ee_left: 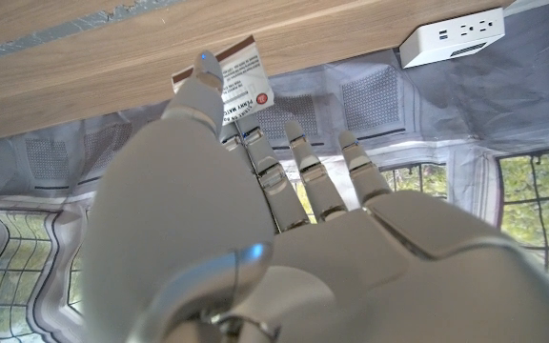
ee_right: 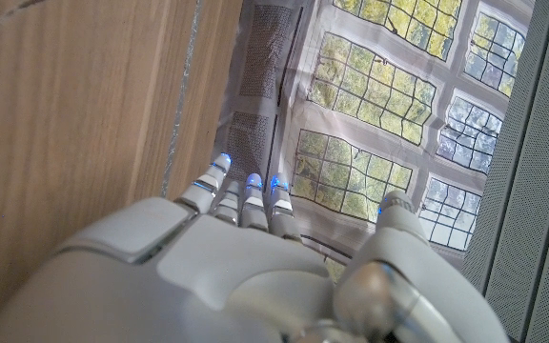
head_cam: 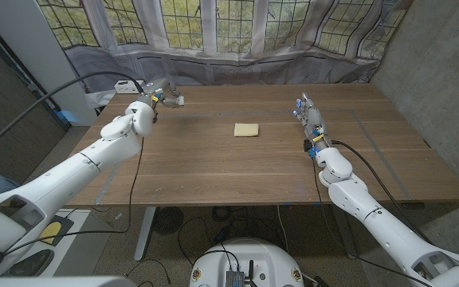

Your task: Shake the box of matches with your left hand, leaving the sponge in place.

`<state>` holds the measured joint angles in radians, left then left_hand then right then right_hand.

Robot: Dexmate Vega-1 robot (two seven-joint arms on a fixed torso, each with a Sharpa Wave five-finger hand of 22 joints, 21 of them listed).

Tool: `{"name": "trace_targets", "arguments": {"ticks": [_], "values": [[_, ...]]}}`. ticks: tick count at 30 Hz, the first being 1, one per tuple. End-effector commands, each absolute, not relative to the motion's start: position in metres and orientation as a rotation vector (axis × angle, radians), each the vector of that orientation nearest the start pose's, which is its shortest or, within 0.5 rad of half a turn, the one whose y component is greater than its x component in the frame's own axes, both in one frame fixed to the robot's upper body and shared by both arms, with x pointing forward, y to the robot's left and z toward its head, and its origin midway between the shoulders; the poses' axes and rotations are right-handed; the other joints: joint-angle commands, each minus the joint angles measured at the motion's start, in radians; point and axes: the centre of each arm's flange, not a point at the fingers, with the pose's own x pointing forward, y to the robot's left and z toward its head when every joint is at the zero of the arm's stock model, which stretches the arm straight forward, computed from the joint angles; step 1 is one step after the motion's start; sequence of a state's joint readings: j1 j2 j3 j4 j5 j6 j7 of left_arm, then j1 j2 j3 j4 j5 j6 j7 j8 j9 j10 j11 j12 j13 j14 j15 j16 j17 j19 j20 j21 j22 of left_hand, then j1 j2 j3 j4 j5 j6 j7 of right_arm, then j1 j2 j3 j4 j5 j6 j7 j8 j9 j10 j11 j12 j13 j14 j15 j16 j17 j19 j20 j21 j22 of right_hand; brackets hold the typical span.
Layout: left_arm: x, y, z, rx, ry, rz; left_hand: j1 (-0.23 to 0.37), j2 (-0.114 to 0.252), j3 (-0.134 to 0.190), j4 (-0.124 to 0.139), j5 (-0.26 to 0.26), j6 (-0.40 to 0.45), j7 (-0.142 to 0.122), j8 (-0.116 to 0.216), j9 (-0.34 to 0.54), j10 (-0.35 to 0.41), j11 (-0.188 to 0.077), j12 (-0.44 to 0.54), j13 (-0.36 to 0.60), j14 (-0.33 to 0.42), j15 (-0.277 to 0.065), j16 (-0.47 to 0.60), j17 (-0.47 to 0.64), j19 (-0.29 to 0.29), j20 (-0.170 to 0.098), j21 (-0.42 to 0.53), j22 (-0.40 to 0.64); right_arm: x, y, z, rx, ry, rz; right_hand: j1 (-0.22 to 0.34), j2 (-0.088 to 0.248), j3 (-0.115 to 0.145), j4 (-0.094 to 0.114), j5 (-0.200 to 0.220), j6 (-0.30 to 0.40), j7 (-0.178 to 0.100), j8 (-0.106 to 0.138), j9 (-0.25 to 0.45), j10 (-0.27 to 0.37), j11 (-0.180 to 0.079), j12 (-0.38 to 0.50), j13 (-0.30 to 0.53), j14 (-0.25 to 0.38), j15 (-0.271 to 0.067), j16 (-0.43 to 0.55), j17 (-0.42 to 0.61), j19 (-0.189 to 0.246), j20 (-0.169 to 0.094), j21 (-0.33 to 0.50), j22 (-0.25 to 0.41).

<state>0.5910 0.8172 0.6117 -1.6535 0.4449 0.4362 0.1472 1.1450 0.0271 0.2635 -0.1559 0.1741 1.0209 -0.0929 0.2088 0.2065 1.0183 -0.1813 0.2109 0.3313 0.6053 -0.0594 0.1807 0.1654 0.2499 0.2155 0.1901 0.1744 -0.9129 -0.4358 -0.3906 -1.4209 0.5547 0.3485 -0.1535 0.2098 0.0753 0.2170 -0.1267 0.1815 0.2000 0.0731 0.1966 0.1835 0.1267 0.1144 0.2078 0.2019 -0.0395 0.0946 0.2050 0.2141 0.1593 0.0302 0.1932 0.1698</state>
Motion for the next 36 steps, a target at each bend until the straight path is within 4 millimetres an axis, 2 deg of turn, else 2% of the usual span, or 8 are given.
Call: {"name": "trace_targets", "arguments": {"ticks": [1,25,36], "values": [[0.647,0.304,0.117,1.398,-0.442,0.366,-0.016,0.052,0.004,0.004,0.006,0.001,0.005,0.006,0.006,0.003,-0.006,0.004,0.005,-0.009,-0.039,0.004,0.002,-0.008,0.002,0.001,0.003,0.629,-0.244,-0.032,0.103,-0.678,0.136,-0.002,0.004,0.000,-0.004,-0.002,0.002,0.006,-0.002,0.004,0.009,0.002,-0.001,0.003,0.001,-0.004,0.007,0.002,0.004,-0.004,0.004,0.004],[0.689,0.275,0.117,1.515,-0.352,0.261,-0.018,0.054,0.004,0.005,0.006,-0.003,0.010,0.005,0.006,0.002,-0.001,0.002,0.004,-0.015,-0.034,0.004,0.002,-0.018,0.002,0.000,0.003,0.631,-0.261,-0.031,0.110,-0.677,0.120,-0.003,0.005,0.000,-0.004,-0.002,0.002,0.008,-0.002,0.004,0.010,0.003,0.000,0.003,0.001,-0.004,0.007,0.002,0.004,-0.005,0.004,0.004],[0.702,0.263,0.110,1.536,-0.321,0.214,-0.020,0.055,0.004,0.006,0.006,-0.005,0.011,0.004,0.006,-0.001,0.000,0.002,0.004,-0.017,-0.033,0.004,0.002,-0.021,0.002,0.000,0.003,0.631,-0.267,-0.028,0.102,-0.681,0.114,-0.003,0.005,0.000,-0.004,-0.002,0.003,0.007,-0.001,0.004,0.009,0.003,0.000,0.003,0.001,-0.004,0.007,0.002,0.004,-0.006,0.004,0.004]]}}
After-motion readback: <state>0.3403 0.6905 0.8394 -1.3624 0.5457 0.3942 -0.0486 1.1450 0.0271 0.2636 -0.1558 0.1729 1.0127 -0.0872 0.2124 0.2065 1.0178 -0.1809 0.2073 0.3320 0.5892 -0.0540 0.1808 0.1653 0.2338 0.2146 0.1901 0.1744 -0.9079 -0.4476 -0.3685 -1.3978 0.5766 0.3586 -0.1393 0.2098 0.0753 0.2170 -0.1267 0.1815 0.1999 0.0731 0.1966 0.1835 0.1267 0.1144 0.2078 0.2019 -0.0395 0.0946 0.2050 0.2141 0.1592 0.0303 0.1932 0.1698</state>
